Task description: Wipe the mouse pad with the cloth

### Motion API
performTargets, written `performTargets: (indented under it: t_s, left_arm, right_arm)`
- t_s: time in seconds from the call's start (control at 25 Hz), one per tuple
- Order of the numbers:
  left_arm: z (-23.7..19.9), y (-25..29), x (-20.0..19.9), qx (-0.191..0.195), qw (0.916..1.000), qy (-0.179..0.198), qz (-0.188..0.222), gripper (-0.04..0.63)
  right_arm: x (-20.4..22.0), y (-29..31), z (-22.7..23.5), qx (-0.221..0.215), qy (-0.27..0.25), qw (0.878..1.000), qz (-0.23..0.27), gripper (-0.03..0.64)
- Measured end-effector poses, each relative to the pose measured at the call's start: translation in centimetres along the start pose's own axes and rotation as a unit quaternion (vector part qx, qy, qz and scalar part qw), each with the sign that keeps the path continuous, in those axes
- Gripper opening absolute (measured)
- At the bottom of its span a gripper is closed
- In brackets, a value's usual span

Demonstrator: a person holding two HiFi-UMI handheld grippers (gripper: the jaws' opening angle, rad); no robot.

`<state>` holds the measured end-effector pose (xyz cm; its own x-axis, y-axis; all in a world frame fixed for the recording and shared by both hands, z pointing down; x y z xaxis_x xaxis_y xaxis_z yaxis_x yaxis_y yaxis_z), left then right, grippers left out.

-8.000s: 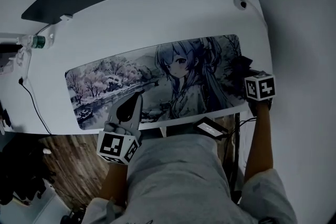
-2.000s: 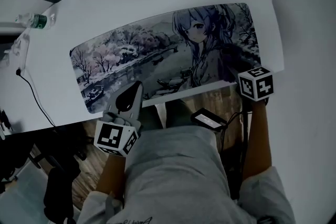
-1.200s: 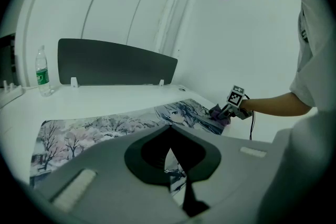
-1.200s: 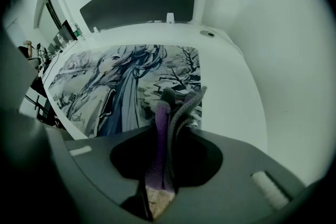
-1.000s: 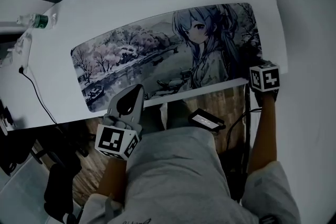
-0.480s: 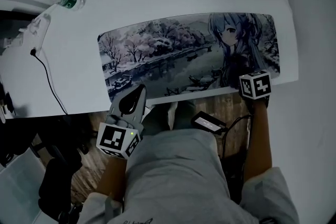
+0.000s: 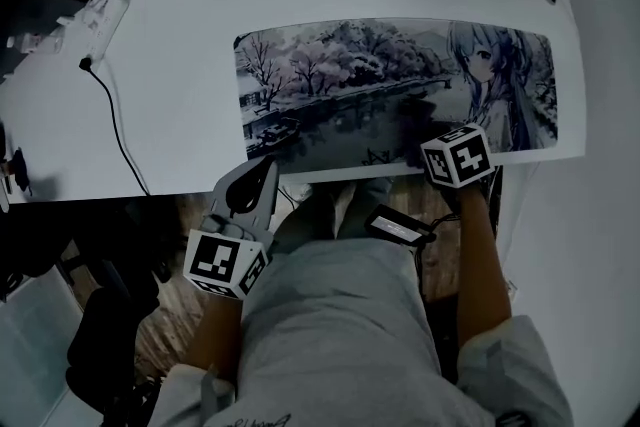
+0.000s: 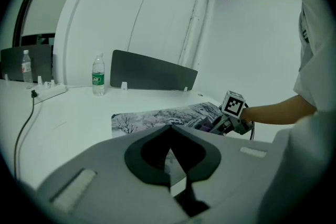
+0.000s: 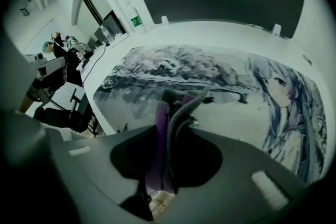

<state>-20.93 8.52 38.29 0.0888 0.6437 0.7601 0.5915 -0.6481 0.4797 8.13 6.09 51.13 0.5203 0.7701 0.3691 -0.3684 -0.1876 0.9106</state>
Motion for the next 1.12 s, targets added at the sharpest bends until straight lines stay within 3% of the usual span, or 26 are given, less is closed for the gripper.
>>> performTargets:
  t_s: [0.56,1.12]
  left_arm:
    - [-6.6,-8.2,1.3,-0.057,0.9964,-0.042,0.046,0.02]
    - [-10.1,-13.0,3.6,-0.113,0.986,-0.09,0.082,0.019]
  right_arm:
    - [-9.2,6.3,-13.1,-0.083,-0.09,0.992,0.009,0.1]
    - [-14.7,11.0,-21.9,-0.11,-0.18,0.977,0.022,0.099]
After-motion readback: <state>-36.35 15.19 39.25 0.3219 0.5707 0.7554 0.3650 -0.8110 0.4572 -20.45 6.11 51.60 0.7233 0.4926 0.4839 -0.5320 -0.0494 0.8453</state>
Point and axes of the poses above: the fingertips, and each gripper's own axes: y forward along the fingers, z to its right, x out of its underside, the point moved 5 cm from there along -y, backward along the fingers, and after that the axes turned 14 degrees about -y, right-handed, at the moved point
